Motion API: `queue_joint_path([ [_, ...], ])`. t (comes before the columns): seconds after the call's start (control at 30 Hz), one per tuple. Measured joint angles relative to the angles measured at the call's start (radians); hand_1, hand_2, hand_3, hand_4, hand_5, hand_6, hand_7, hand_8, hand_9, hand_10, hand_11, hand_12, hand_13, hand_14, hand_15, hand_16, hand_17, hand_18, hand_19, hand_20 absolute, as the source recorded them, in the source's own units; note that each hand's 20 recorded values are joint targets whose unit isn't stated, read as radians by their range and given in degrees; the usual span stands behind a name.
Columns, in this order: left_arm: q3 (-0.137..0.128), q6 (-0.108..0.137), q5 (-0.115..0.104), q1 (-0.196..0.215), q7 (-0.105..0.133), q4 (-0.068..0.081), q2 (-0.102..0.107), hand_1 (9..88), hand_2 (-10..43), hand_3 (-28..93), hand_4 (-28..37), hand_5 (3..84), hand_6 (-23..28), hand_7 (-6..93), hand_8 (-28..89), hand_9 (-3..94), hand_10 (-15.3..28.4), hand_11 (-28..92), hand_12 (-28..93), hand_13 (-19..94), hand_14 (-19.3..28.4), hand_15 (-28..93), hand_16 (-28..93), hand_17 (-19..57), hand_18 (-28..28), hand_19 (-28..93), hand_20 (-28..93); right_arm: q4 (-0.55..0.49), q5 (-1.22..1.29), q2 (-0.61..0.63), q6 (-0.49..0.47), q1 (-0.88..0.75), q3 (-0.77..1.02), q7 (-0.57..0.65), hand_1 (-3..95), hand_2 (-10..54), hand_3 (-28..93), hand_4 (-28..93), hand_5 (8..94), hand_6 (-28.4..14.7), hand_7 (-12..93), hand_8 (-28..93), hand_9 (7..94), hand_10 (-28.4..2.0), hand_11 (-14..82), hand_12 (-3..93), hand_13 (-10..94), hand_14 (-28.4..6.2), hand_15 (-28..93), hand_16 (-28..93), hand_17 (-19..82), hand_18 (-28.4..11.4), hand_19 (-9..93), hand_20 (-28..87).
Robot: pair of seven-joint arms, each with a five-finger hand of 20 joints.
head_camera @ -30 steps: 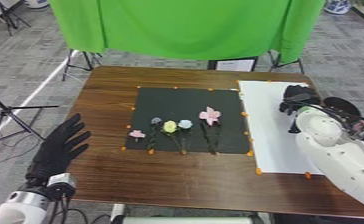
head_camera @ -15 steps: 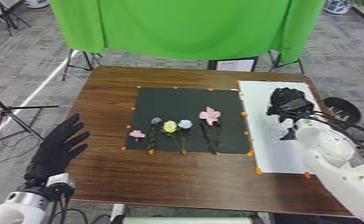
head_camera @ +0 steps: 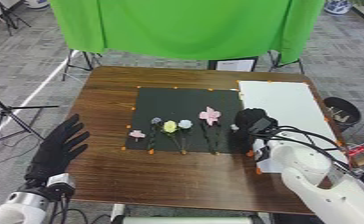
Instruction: Arrange flowers
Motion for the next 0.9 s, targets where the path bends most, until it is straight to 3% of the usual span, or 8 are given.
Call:
queue_joint_path([
  [0.1, -0.002, 0.0, 0.0, 0.003, 0.0, -0.001, -0.002, 25.9, -0.1, 69, -25.1, 23.6, 2.9, 17.5, -9, 18.1, 10.4, 15, 20, 14, 13.7, 25, 4, -13.9, 21.4, 36, 10, 0.0, 0.022, -0.007, -0.015, -0.002, 0.016, -0.001, 31.3, -9.5, 82, -28, 70.2, 3.0, 38, -4, 81.9, -7.7, 28.7, 25.6, 75, -4.7, 58, 30, 28, -18.9, 77, 52],
  [0.13, -0.003, 0.0, 0.0, 0.004, 0.0, -0.001, -0.003, 25.9, -0.1, 69, -25.1, 23.6, 2.9, 17.4, -9, 18.1, 10.4, 15, 20, 14, 13.7, 25, 4, -13.9, 21.4, 36, 10, 0.0, 0.033, -0.009, -0.018, -0.004, 0.024, -0.002, 25.9, -9.5, 84, -28, 69.7, 3.2, 36, -14, 80.8, -8.1, 29.1, 25.0, 73, -5.3, 59, 29, 27, -19.5, 76, 53],
  [0.17, -0.004, 0.0, 0.0, 0.005, 0.0, -0.001, -0.003, 25.8, -0.1, 69, -25.1, 23.6, 2.9, 17.4, -9, 18.1, 10.3, 15, 20, 14, 13.7, 25, 4, -13.9, 21.4, 36, 10, 0.0, 0.048, -0.011, -0.022, -0.006, 0.032, -0.002, 23.6, -9.5, 85, -28, 69.0, 2.9, 36, -16, 79.9, -8.3, 29.4, 25.0, 73, -5.6, 59, 30, 26, -19.9, 76, 53],
  [0.53, -0.014, 0.0, 0.0, 0.017, 0.001, -0.003, -0.006, 25.7, -0.3, 70, -25.1, 23.6, 2.9, 17.4, -9, 18.0, 10.3, 15, 20, 14, 13.7, 25, 4, -13.9, 21.4, 36, 10, -0.078, 0.132, -0.018, -0.116, -0.059, 0.139, -0.046, 18.3, -9.5, 85, -28, 58.2, 0.3, 35, -16, 67.2, -9.4, 30.9, 25.7, 64, -7.8, 61, 29, 22, -21.1, 73, 54],
  [0.6, -0.014, 0.0, 0.0, 0.018, 0.001, -0.003, -0.006, 25.8, -0.2, 70, -25.1, 23.6, 2.9, 17.3, -9, 18.0, 10.3, 15, 20, 14, 13.8, 25, 4, -13.9, 21.4, 36, 10, -0.109, 0.129, -0.018, -0.155, -0.078, 0.16, -0.055, 17.7, -9.5, 86, -28, 54.1, -0.3, 35, -16, 62.7, -9.5, 32.7, 25.8, 59, -8.5, 62, 28, 20, -21.2, 73, 54],
  [0.73, -0.014, -0.001, 0.0, 0.017, 0.002, -0.004, -0.004, 25.8, -0.3, 69, -25.2, 23.7, 3.0, 17.2, -9, 17.9, 10.4, 15, 20, 14, 13.7, 25, 4, -13.9, 21.4, 36, 10, -0.176, 0.165, -0.027, -0.244, -0.146, 0.25, -0.065, 17.9, -8.7, 89, -28, 41.6, -2.1, 35, -16, 44.6, -10.8, 31.2, 25.5, 39, -9.9, 57, 21, 13, -21.5, 61, 47],
  [0.9, -0.015, -0.001, 0.002, 0.018, 0.016, -0.016, -0.009, 25.4, -1.2, 68, -25.8, 22.8, 2.7, 17.2, -9, 16.6, 10.1, 14, 20, 13, 13.3, 24, 4, -14.0, 21.7, 35, 10, -0.253, 0.474, -0.082, -0.233, -0.289, 0.475, -0.058, 15.9, -4.4, 89, -26, 33.4, -1.5, 26, -14, 34.8, -13.3, 16.9, 24.8, 27, -10.8, 37, 21, 8, -21.6, 50, 35],
])
